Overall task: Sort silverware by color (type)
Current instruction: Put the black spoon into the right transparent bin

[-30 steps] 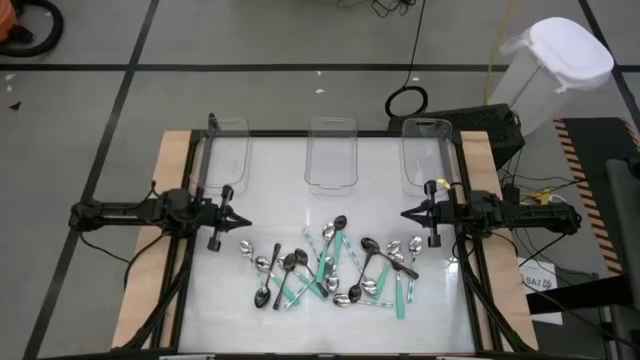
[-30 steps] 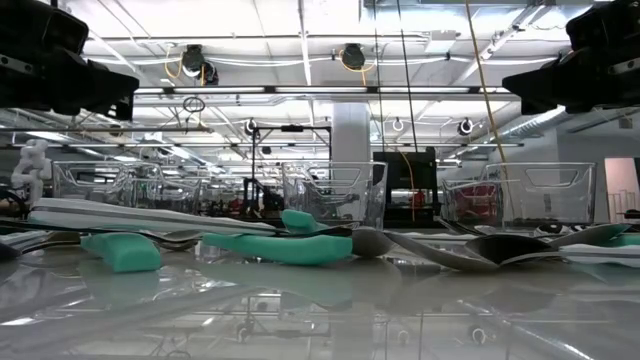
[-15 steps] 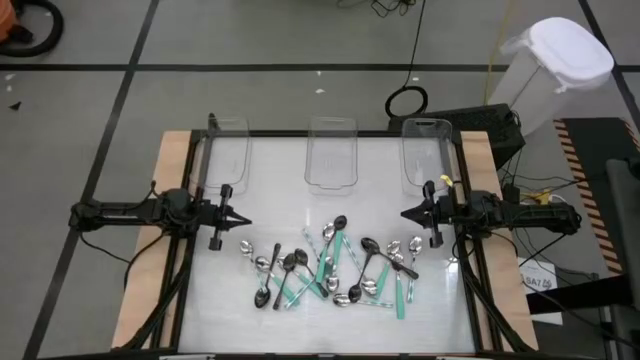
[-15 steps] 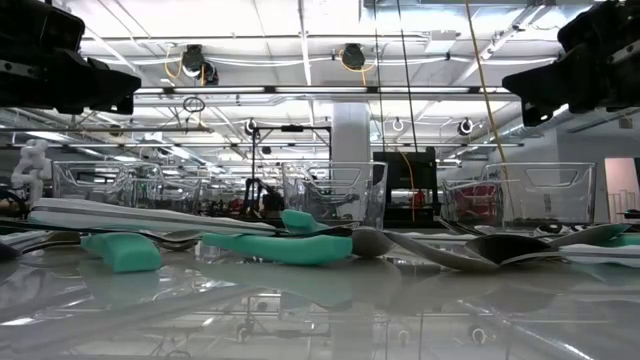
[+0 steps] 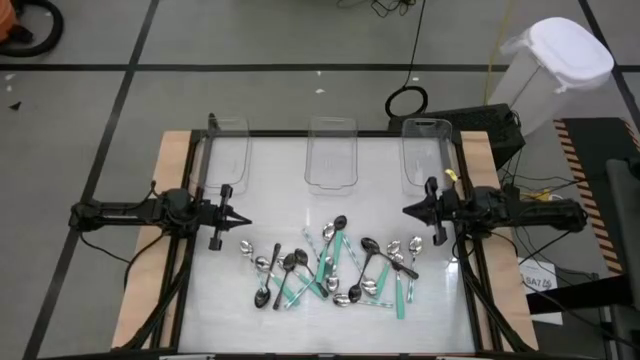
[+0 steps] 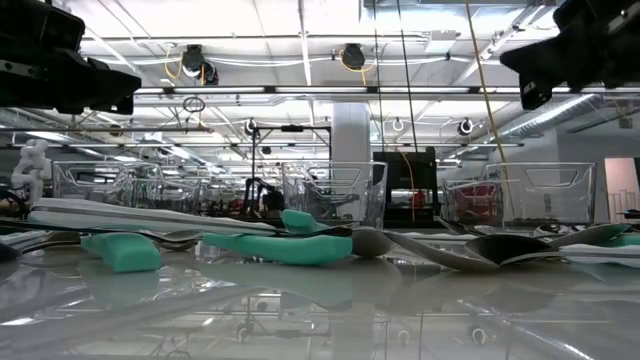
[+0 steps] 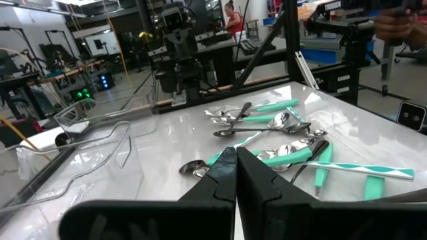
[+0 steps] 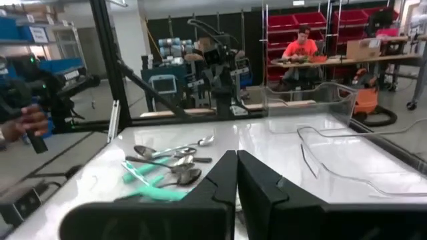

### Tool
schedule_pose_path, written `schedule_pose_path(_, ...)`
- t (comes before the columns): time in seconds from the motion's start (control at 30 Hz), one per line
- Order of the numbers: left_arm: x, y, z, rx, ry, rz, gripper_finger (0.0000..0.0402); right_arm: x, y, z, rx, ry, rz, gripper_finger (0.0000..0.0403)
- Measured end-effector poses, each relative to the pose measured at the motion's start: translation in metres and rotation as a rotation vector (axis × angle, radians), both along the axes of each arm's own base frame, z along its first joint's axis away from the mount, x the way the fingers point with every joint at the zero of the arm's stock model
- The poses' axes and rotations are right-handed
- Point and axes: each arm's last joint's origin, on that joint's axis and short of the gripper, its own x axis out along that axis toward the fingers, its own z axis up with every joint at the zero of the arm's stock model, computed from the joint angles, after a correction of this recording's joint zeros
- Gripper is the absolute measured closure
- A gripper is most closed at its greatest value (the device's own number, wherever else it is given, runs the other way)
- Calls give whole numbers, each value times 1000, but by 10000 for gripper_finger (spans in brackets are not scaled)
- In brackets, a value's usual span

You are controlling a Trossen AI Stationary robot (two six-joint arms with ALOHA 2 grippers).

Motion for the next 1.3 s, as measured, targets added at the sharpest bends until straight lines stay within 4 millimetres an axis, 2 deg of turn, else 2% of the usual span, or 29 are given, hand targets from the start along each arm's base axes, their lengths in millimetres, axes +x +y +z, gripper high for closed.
schedule_pose_path(0.17, 0, 0, 0, 0, 0, 1, 400, 6, 0, 20, 44, 27, 1, 394)
schedule_pose_path(0.4, 0, 0, 0, 0, -1, 1, 400, 23, 2, 61, 39, 56, 12, 394)
schedule_pose_path(0.7, 0, 0, 0, 14, -4, 2, 400, 55, 11, 118, -5, 132, 62, 394)
schedule_pose_path(0.87, 0, 0, 0, 33, -7, 9, 400, 74, 15, 141, -19, 185, 75, 394)
schedule_pose_path(1.1, 0, 0, 0, 28, -2, 9, 400, 98, 23, 149, -47, 319, 13, 394)
schedule_pose_path(1.3, 0, 0, -1, 4, 7, 9, 400, 115, 34, 139, -75, 405, 23, 394)
